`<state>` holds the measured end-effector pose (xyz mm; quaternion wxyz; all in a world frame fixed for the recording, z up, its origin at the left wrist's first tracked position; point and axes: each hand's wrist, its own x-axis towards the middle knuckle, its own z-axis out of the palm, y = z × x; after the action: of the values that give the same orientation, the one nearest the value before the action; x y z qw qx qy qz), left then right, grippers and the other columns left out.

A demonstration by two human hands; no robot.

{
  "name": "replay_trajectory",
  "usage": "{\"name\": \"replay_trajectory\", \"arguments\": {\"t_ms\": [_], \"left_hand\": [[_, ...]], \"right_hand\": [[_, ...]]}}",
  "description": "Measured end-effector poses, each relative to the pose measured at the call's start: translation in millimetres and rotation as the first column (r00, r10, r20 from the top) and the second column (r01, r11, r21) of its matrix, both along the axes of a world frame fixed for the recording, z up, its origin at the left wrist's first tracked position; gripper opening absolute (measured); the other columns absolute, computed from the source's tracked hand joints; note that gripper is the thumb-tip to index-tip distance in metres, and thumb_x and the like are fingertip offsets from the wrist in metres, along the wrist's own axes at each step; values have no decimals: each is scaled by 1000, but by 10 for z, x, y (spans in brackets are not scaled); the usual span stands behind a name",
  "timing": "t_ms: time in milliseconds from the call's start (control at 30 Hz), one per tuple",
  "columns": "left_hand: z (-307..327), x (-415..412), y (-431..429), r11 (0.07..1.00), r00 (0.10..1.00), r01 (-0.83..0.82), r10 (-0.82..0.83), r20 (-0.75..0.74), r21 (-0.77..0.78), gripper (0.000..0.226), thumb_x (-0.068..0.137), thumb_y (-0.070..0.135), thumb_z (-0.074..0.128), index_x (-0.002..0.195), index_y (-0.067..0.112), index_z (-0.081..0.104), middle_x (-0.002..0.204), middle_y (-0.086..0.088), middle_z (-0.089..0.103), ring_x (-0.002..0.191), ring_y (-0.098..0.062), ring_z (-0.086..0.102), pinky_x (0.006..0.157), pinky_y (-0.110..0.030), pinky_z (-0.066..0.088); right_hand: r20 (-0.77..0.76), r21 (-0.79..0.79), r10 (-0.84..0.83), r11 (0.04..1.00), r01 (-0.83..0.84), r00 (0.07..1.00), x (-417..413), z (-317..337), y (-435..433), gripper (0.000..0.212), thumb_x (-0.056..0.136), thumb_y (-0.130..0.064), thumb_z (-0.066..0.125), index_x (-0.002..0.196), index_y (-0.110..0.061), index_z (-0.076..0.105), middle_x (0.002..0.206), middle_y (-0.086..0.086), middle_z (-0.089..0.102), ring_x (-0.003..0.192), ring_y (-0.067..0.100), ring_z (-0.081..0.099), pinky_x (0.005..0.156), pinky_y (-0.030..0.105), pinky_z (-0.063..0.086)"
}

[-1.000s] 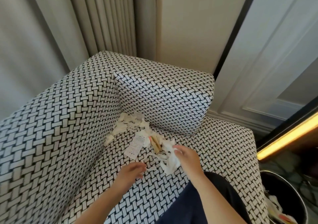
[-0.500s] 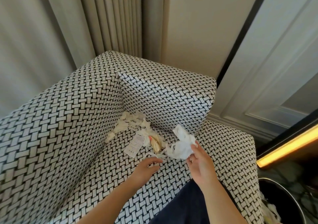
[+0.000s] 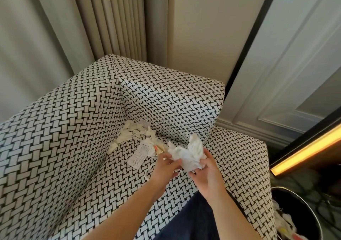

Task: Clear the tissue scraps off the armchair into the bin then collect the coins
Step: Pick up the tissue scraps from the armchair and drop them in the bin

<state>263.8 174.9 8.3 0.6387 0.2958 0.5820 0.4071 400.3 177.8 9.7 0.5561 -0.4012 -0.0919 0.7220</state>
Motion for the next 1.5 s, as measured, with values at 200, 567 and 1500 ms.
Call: {"name": "replay_trajectory", "arguments": {"t_ms": [200,567,1500], "left_hand": [[120,45,40,982,976,138,-113,-188,125,32,89,13,61,119,19,55,107,-2,65,99,-18,63,85,-34,55],[475,465,-13,880,884,409,-318,-342,240,10,91,23,58,94,23,68,93,-5,67,77,-15,57,78,-29,49],[209,3654,3,569,568,792,-820,-77,-221,37,95,28,52,130,16,50,110,0,61,84,-9,57,75,-26,43]], "right_hand": [[-14,37,34,999,-34,999,24,53,-43,42,84,0,40,120,-11,59,110,17,63,89,22,61,75,31,46],[186,85,-129,990,115,974,700,266,-305,17,86,1,46,88,-6,62,86,8,65,76,14,61,74,27,47],[220,-235,-597,735,636,771,3493,-250,-1231,37,97,-8,47,134,-4,43,132,19,52,112,26,53,97,36,42]]}}
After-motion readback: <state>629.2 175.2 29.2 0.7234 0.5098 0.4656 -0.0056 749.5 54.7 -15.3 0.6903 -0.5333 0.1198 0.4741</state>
